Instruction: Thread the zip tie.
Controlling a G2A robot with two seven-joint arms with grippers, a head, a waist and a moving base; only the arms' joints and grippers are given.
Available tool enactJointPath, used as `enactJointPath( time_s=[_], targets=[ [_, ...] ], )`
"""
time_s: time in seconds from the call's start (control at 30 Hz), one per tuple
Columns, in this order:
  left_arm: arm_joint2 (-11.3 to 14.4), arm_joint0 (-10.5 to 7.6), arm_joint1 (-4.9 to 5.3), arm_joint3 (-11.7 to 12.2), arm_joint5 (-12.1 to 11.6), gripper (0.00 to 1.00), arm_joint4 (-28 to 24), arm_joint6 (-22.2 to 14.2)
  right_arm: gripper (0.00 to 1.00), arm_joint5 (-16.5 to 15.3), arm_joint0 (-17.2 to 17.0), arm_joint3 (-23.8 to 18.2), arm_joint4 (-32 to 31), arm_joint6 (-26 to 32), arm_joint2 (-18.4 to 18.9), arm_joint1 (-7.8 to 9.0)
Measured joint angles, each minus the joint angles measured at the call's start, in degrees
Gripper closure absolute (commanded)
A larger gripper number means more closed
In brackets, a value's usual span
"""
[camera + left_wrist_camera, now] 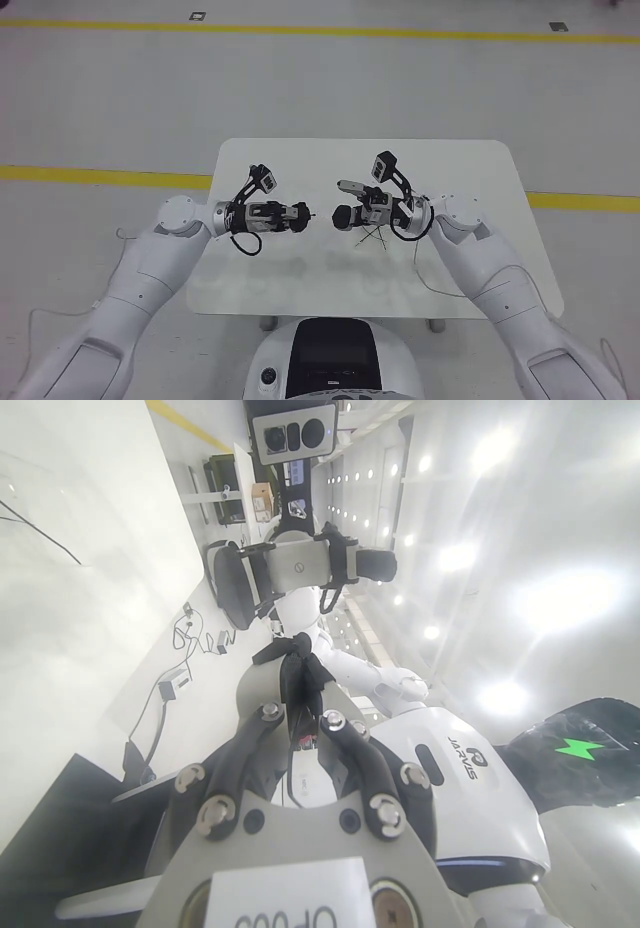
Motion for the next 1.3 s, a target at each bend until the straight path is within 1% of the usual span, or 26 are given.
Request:
enactJointPath(
  time_s=[0.03,0.13,0.17,0.23,0.33,0.37,0.47,0.53,0.7,0.73,0.77,0.83,0.87,0.93,0.97,1.0,1.03,1.07,1.17,1.23,1.3],
  targets=[
    [-0.03,0.02,0.0,-0.08,-0.06,1.0,0.03,0.06,0.0,0.0,0.0,0.0,0.0,0.0,0.0,0.0],
    [-0.57,0.65,0.08,-1.31,-1.99,1.0,1.02,2.66,0.0,0.0,0.0,0.0,0.0,0.0,0.0,0.0],
    [-1.15,0.87,0.18,-1.48,-2.87,1.0,0.43,2.68,0.0,0.0,0.0,0.0,0.0,0.0,0.0,0.0],
    [-2.43,0.95,0.37,-1.25,-3.28,1.0,-0.86,1.59,0.0,0.0,0.0,0.0,0.0,0.0,0.0,0.0],
    [-5.05,1.01,0.58,-0.04,-3.2,1.0,-2.95,-0.82,0.0,0.0,0.0,0.0,0.0,0.0,0.0,0.0],
    [-6.05,0.92,0.56,0.91,-3.19,1.0,-3.99,-1.55,0.0,0.0,0.0,0.0,0.0,0.0,0.0,0.0],
    [-7.8,0.33,0.22,3.57,-3.19,1.0,-6.56,-3.59,0.0,0.0,0.0,0.0,0.0,0.0,0.0,0.0],
    [-8.22,0.02,-0.04,4.33,-3.19,1.0,-7.13,-3.92,0.0,0.0,0.0,0.0,0.0,0.0,0.0,0.0],
    [-8.29,-0.06,-0.16,4.34,-3.19,1.0,-7.23,-3.85,0.0,0.07,-0.04,-0.33,-0.49,-0.49,0.05,0.07],
    [-8.28,-0.06,-0.16,4.33,-3.19,1.0,-7.22,-3.85,0.0,0.5,-0.05,-1.03,-1.76,-1.72,0.14,0.22],
    [-8.28,-0.06,-0.16,4.33,-3.19,1.0,-7.22,-3.85,0.0,1.79,-0.14,-2.5,-5.03,-4.29,0.37,0.54],
    [-8.28,-0.06,-0.16,4.33,-3.19,1.0,-7.22,-3.85,0.0,5.37,-0.49,-5.67,-12.22,-8.12,0.8,1.22],
    [-8.28,-0.06,-0.16,4.33,-3.19,1.0,-7.22,-3.85,0.0,8.58,-0.84,-8.2,-17.14,-9.39,0.95,1.73],
    [-8.28,-0.06,-0.16,4.33,-3.19,1.0,-7.22,-3.85,0.0,14.72,-1.08,-12.0,-25.15,-9.72,0.57,2.55],
    [-8.28,-0.06,-0.16,4.33,-3.19,1.0,-7.22,-3.85,0.0,18.96,-1.3,-14.28,-30.78,-9.69,-0.09,3.03],
    [-8.28,-0.06,-0.16,4.33,-3.19,1.0,-7.22,-3.85,0.0,21.33,-1.53,-15.25,-34.34,-8.9,-0.6,3.32],
    [-8.28,-0.06,-0.16,4.34,-3.19,1.0,-7.22,-3.85,0.0,22.64,-1.56,-15.76,-37.43,-7.62,-0.98,3.58],
    [-8.28,-0.06,-0.16,4.34,-3.19,1.0,-7.22,-3.85,0.0,22.65,-1.6,-16.23,-40.73,-6.17,-1.27,3.79],
    [-8.28,-0.06,-0.16,4.34,-3.19,1.0,-7.22,-3.85,0.0,19.71,-1.73,-17.76,-45.58,-3.24,-2.24,3.85],
    [-8.28,-0.06,-0.16,4.34,-3.19,1.0,-7.22,-3.85,0.0,19.62,-1.44,-18.37,-48.19,-0.85,-3.03,3.85],
    [-8.28,-0.06,-0.16,4.34,-3.19,1.0,-7.22,-3.85,0.0,19.73,-1.37,-18.4,-48.54,-0.45,-3.13,3.85]
  ],
)
